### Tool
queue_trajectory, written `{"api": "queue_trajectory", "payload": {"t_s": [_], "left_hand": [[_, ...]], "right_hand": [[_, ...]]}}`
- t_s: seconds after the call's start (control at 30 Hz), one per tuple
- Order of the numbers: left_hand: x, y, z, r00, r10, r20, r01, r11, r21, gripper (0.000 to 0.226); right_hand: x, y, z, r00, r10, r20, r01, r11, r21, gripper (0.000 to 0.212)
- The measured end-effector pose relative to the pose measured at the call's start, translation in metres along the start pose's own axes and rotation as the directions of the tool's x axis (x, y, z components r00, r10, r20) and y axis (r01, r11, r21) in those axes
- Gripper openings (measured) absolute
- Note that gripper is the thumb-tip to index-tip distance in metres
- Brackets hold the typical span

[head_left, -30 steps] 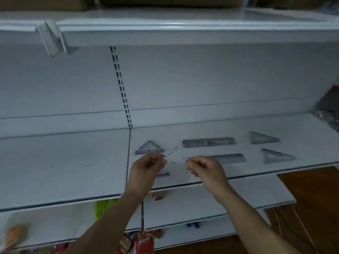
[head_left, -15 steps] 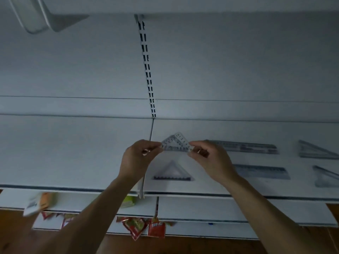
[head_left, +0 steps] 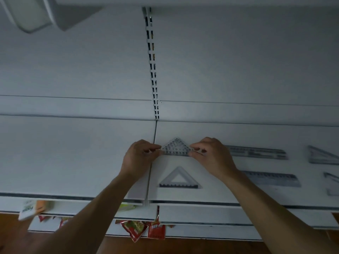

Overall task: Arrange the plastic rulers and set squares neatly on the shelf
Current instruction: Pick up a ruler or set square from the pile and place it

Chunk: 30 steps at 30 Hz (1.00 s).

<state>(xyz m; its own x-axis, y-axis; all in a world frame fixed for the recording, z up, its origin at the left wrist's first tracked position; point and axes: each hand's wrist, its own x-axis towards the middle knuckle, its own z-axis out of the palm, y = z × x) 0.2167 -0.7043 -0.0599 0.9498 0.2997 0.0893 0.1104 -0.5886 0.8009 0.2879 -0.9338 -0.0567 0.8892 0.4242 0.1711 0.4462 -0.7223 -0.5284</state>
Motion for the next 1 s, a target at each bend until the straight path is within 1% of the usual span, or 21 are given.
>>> {"api": "queue_trajectory", "payload": {"t_s": [0.13,0.3,0.43,0.57,0.77,1.0], "left_hand": [[0.002,-0.006,0.001,1.000,0.009,0.027,-0.010,1.000,0.022,0.011],[0.005,-0.011,0.003,0.998,0.046,0.053,-0.051,0.993,0.105,0.012],[0.007,-0.012,0.002,0.997,0.036,0.064,-0.042,0.995,0.094,0.016],[0.009,-0.011,0.001,0.996,0.005,0.088,-0.014,0.995,0.097,0.015],[0.009,-0.012,-0.001,0.994,0.044,0.103,-0.055,0.993,0.104,0.014],[0.008,-0.011,-0.001,0.994,0.054,0.090,-0.064,0.992,0.105,0.014]], "right_hand": [[0.001,0.001,0.003,1.000,-0.005,0.026,0.006,1.000,-0.031,0.023],[0.000,0.003,0.005,0.999,0.008,0.034,-0.008,1.000,-0.005,0.022],[-0.001,0.004,0.002,0.999,0.000,0.046,0.000,1.000,0.001,0.026],[-0.002,0.004,0.002,0.998,-0.018,0.052,0.019,0.999,-0.030,0.025],[-0.003,0.004,0.003,0.999,-0.001,0.054,0.001,1.000,-0.009,0.025],[-0.003,0.000,0.001,0.997,0.019,0.073,-0.017,1.000,-0.016,0.022]]}}
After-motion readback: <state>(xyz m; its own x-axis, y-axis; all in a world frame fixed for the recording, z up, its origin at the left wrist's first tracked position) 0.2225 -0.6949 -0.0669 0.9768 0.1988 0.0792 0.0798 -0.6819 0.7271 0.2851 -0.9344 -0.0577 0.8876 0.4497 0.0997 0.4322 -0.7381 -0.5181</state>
